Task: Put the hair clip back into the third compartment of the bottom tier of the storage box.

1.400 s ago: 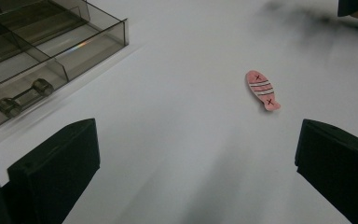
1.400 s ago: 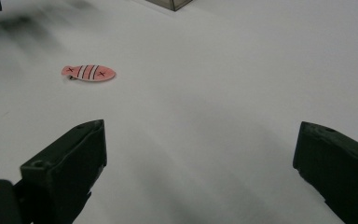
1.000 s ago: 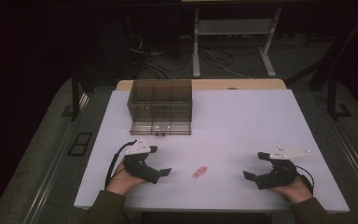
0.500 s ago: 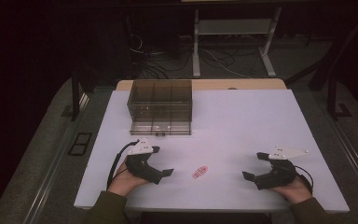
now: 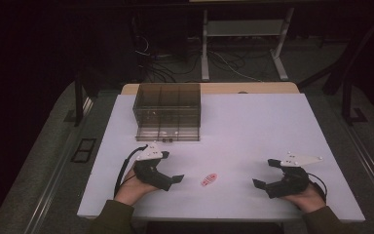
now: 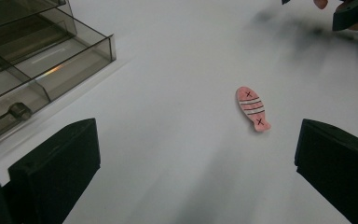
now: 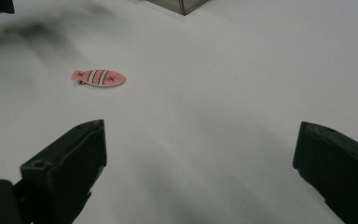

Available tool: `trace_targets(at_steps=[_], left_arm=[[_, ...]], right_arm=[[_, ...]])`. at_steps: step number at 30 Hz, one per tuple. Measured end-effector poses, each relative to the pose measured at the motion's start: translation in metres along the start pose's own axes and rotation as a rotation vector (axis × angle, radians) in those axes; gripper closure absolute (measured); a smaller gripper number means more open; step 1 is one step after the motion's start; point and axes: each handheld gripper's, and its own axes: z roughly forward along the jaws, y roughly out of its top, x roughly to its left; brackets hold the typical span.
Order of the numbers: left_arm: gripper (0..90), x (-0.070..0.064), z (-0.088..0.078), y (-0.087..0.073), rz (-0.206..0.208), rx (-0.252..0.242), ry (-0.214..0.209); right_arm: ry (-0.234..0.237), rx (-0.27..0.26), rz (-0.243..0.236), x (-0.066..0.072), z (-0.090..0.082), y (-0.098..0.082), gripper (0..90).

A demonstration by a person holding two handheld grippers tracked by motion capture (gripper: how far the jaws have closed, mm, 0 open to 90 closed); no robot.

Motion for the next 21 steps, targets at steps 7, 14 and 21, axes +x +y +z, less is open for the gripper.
trace_targets(at_steps=[7, 14, 21], left_arm=[[0.0, -0.001, 0.005, 0.004, -0.003, -0.005, -0.004], [0.0, -0.002, 0.011, 0.011, -0.008, -0.014, -0.013], [0.0, -0.004, 0.018, 0.017, -0.004, -0.022, -0.031]], right_arm=[[0.000, -0.001, -0.002, 0.000, 0.001, 0.000, 2.1], [0.001, -0.002, -0.002, 0.000, 0.001, 0.000, 2.1], [0.000, -0.003, 0.005, 0.000, 0.001, 0.000, 2.1]])
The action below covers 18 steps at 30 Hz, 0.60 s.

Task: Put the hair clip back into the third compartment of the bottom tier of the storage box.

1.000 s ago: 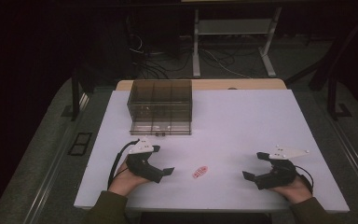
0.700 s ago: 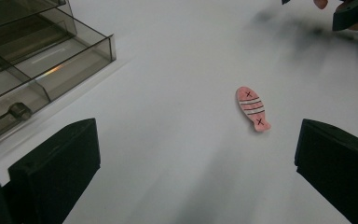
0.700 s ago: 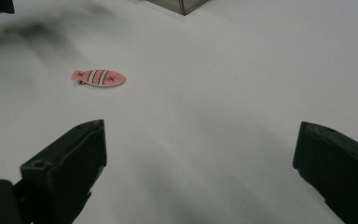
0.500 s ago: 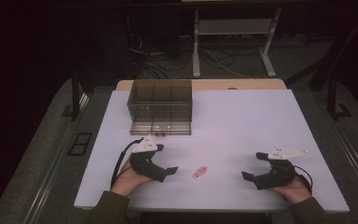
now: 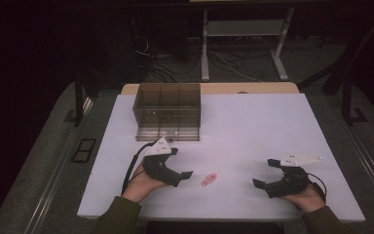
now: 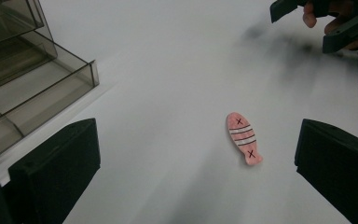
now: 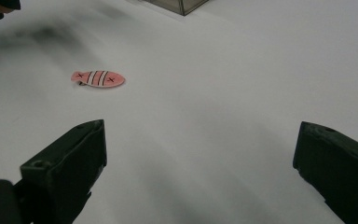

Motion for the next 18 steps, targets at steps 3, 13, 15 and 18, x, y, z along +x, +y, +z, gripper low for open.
trace_targets(at_steps=[3, 13, 15, 18], left_arm=[[0.0, 0.000, 0.003, 0.003, 0.006, 0.002, -0.006], [0.0, -0.003, 0.014, 0.011, 0.005, -0.010, -0.018], [0.0, -0.003, 0.016, 0.013, 0.004, -0.011, -0.023], [0.0, -0.005, 0.019, 0.015, 0.005, -0.015, -0.027]], right_arm=[[0.000, -0.001, -0.001, 0.000, 0.000, 0.000, 2.1], [0.000, -0.003, 0.001, 0.000, 0.000, 0.000, 2.1], [0.000, -0.004, 0.000, 0.000, 0.000, 0.000, 2.1], [0.002, -0.002, 0.002, 0.000, 0.000, 0.000, 2.1]])
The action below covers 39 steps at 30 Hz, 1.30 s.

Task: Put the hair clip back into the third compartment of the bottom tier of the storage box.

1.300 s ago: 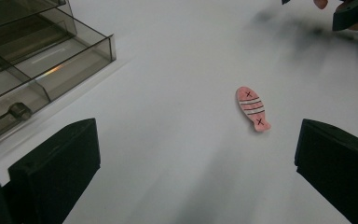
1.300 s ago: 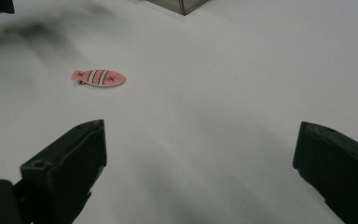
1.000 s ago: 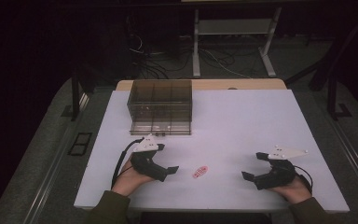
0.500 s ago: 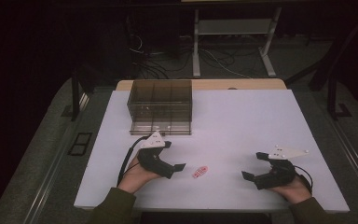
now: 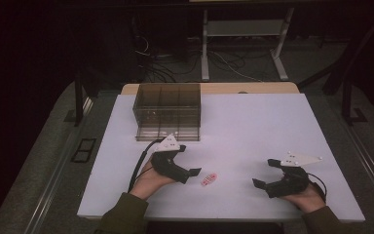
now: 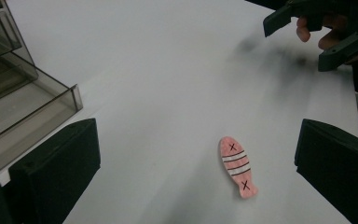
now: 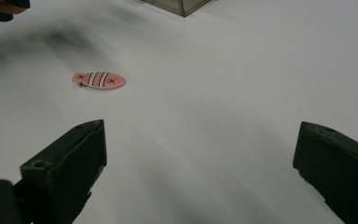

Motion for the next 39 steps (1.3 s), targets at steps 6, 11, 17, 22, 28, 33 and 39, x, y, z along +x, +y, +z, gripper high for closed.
trace_targets(at_steps=[6, 11, 17, 22, 28, 33, 39], left_arm=[[0.0, -0.003, 0.007, 0.005, 0.007, 0.000, -0.008], [0.0, -0.006, 0.014, 0.010, 0.008, -0.002, -0.020], [0.0, -0.011, 0.025, 0.015, 0.012, 0.003, -0.027], [0.0, -0.018, 0.032, 0.016, 0.019, -0.004, -0.030], [3.4, -0.024, 0.037, 0.008, 0.039, 0.028, -0.047], [8.5, -0.026, 0.039, 0.006, 0.053, 0.058, -0.036], [18.5, -0.027, 0.042, 0.000, 0.043, 0.082, -0.033]], right_arm=[[0.001, -0.003, 0.001, -0.001, 0.000, 0.000, 2.1], [0.000, -0.003, 0.004, 0.000, 0.000, 0.000, 2.1], [-0.001, -0.006, 0.006, 0.000, 0.000, 0.000, 2.1], [0.002, -0.012, 0.000, 0.000, -0.001, 0.000, 2.1], [0.006, -0.008, -0.006, 0.001, -0.001, 0.000, 2.1], [0.007, -0.006, -0.009, 0.001, 0.000, 0.000, 2.1], [0.006, -0.002, -0.009, 0.001, 0.001, 0.000, 2.1]])
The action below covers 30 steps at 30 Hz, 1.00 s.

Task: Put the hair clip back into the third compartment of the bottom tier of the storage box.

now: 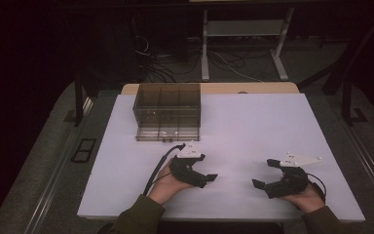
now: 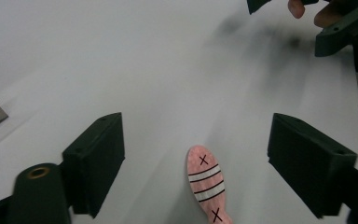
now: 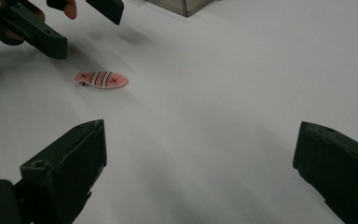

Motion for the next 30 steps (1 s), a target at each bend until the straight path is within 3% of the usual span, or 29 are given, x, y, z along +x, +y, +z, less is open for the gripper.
trace_targets(at_steps=[16, 30], left_arm=[[44.2, -0.008, 0.011, -0.006, 0.003, 0.046, 0.012], [53.0, -0.013, 0.019, -0.012, 0.004, 0.105, 0.039]], right_arm=[[0.000, 0.003, -0.002, -0.001, 0.001, 0.000, 2.1], [-0.001, 0.001, -0.001, -0.001, 0.001, 0.000, 2.1]])
